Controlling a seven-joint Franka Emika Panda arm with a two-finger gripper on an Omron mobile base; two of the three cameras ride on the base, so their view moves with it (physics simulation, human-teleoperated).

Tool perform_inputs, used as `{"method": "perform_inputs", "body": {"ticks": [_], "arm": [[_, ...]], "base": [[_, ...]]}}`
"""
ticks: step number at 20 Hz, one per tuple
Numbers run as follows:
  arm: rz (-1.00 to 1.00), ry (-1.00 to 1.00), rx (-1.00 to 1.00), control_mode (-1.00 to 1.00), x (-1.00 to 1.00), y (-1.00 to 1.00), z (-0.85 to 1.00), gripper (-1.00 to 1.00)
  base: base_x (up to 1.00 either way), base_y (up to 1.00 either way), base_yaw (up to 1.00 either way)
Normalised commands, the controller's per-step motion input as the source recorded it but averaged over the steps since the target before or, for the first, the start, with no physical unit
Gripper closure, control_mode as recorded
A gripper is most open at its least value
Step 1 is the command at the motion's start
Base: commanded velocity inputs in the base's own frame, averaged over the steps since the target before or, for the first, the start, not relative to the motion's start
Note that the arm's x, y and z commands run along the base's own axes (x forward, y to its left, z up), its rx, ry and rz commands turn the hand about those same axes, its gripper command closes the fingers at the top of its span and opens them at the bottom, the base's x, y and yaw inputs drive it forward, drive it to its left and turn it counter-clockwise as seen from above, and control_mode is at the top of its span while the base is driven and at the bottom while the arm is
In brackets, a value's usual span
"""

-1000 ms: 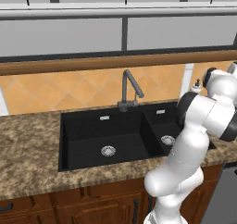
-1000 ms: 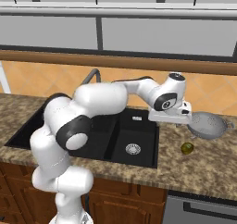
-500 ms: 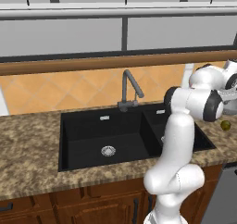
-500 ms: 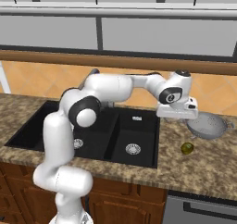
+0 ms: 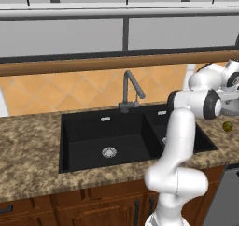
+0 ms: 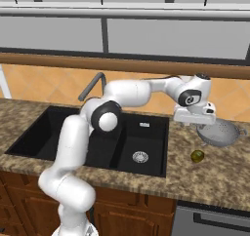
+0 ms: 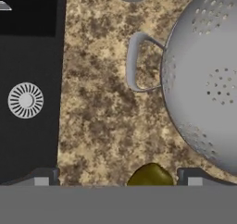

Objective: Put the colander in the sink, put the kiwi in the colander, and turn on the sink faucet and pour water over the colander.

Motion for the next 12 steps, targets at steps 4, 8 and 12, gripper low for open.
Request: {"method": "perform_inputs", "body": {"ticks": [4, 8, 12], "arm": [[0.0, 0.0, 0.0, -1.0, 0.33, 0.0, -0.36, -1.0], [0.0, 0.01, 0.0, -1.0, 0.31, 0.0, -0.41, -1.0], [0.0, 0.01, 0.0, -1.0, 0.27, 0.0, -0.34, -1.0]], "base": [[0.0, 0.0, 0.0], [0.0, 0.0, 0.0], [0.0, 0.0, 0.0]]}}
